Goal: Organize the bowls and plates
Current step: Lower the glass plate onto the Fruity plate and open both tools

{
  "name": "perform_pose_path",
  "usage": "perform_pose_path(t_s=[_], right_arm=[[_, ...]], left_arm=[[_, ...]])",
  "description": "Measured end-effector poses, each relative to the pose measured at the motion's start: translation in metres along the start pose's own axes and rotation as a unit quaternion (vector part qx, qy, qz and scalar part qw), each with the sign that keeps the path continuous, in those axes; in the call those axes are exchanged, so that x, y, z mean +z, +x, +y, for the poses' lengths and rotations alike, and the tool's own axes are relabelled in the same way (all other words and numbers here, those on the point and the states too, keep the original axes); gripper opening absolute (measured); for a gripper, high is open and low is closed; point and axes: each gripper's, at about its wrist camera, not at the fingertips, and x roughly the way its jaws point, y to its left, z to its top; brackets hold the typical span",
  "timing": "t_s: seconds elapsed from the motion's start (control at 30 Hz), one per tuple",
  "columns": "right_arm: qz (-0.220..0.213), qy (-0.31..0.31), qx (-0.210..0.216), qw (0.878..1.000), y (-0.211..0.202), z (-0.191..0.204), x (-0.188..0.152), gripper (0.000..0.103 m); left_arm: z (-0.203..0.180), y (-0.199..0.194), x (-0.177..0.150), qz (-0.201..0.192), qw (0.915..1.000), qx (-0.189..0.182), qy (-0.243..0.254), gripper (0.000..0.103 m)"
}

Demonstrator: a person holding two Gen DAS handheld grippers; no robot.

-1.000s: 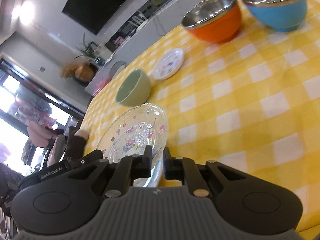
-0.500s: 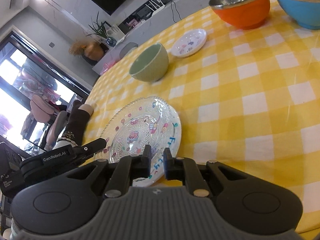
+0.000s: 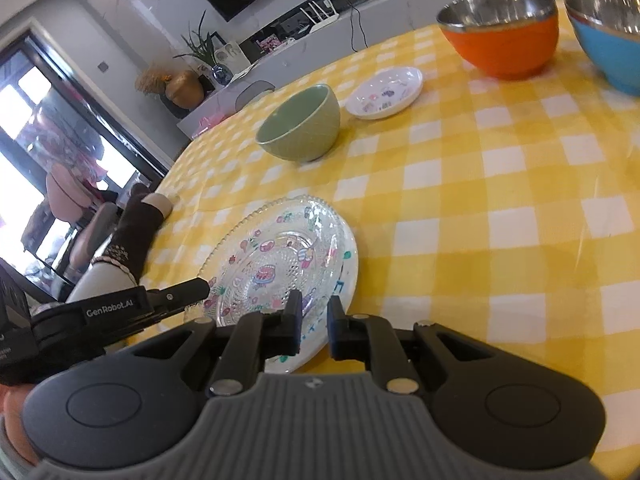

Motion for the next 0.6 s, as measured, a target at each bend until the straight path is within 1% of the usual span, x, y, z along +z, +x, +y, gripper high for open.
perform_pose_path(t_s=[0.13,0.23,0.37,0.6], right_arm=[[-0.006,-0.034,-0.02,0.999,0.001,0.009,-0.002,0.011],[-0.01,-0.058,-0.035,0.998,0.002,0.016,-0.004,0.013],[-0.014,-0.075,-0.048,0.996,0.003,0.021,-0.006,0.014],[-0.015,-0.104,-0.072,0.992,0.004,0.029,-0.009,0.018]], left_arm=[[-0.003,0.002,-0.002,0.0,0.9999,0.013,0.01,0.01],[-0.005,0.001,-0.003,-0.003,0.9996,0.019,0.019,0.01],[-0.009,0.001,-0.005,-0.005,0.9991,0.028,0.032,0.01],[-0.011,0.001,-0.006,-0.007,0.999,0.027,0.035,0.011]])
